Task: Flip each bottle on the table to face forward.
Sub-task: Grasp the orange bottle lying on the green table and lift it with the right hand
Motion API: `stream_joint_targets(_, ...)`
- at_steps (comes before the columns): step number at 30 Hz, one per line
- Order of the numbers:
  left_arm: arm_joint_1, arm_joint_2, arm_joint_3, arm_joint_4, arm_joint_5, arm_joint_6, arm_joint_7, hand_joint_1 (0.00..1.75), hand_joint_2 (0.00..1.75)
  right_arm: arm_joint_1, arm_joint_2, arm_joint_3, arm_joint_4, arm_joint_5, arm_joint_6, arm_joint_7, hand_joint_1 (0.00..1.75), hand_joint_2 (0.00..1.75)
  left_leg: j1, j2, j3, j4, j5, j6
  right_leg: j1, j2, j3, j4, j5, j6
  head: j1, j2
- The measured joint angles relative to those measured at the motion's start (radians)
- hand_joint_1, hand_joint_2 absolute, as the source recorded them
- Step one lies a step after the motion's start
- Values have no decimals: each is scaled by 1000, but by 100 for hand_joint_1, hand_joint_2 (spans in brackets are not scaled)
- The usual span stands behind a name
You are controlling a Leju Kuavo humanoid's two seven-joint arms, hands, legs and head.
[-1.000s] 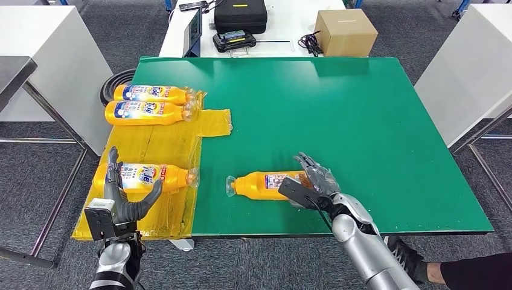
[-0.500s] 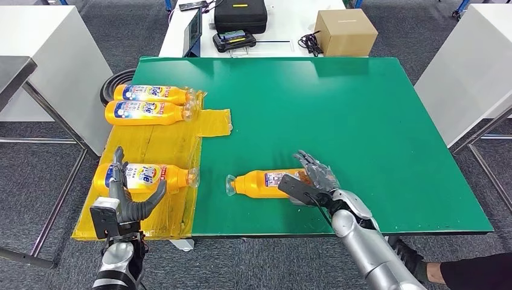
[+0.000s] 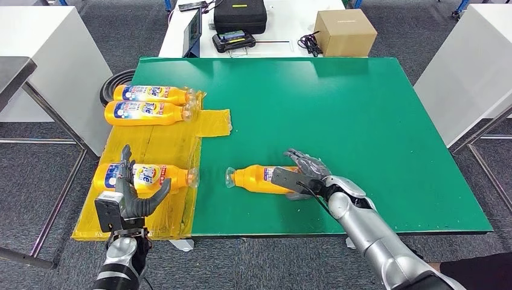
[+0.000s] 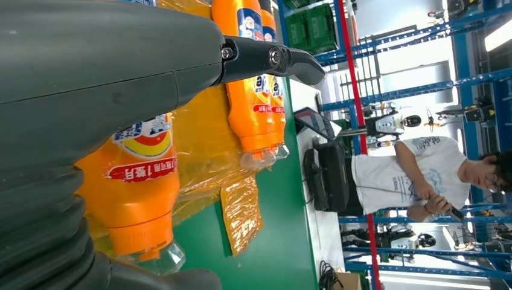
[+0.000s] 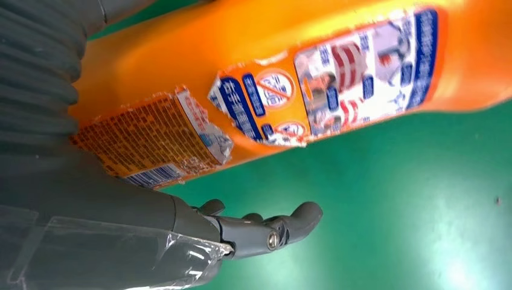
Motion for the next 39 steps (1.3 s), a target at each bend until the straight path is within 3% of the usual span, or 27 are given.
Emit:
stream_joint_targets(7,-8,0,0,14,2,0,0,0,175,-32,-3,38,39,-7,12,-3,0,175,0,0,1,0,0,0,0,0,1,0,0,0,0,0)
stream_joint_targets(19,-37,-10,0,74,51,-53,0,0,175,-173,-27,192,152,-54,181,22,0,175,0,1,4,0,0,0,0,1,3,0,2,-2,0,0)
stream_joint_targets(20,-40,-11,0,78,54,-55,0,0,175,-181,-30,204,155,-62,194,26,5,175,0,1,3,0,0,0,0,1,3,0,2,-2,0,0)
stream_joint_targets(24,-47,-16,0,90,65,-58,0,0,175,-205,-43,252,165,-99,223,41,169,175,0,1,3,0,0,0,0,1,3,0,2,-2,0,0)
stream_joint_targets(28,-51,-19,0,98,65,-59,0,0,175,-214,-50,284,171,-121,214,43,175,175,0,1,3,0,0,0,0,1,2,0,2,-2,0,0)
stream_joint_targets(33,-52,-20,-1,106,65,-54,0,0,175,-211,-56,309,173,-154,136,45,175,175,0,1,2,0,0,0,0,1,2,0,2,-2,0,0)
stream_joint_targets(39,-45,-21,0,107,65,-53,0,0,175,-168,-57,315,152,-142,-54,80,175,175,0,1,1,0,0,0,0,0,2,0,2,-2,0,0)
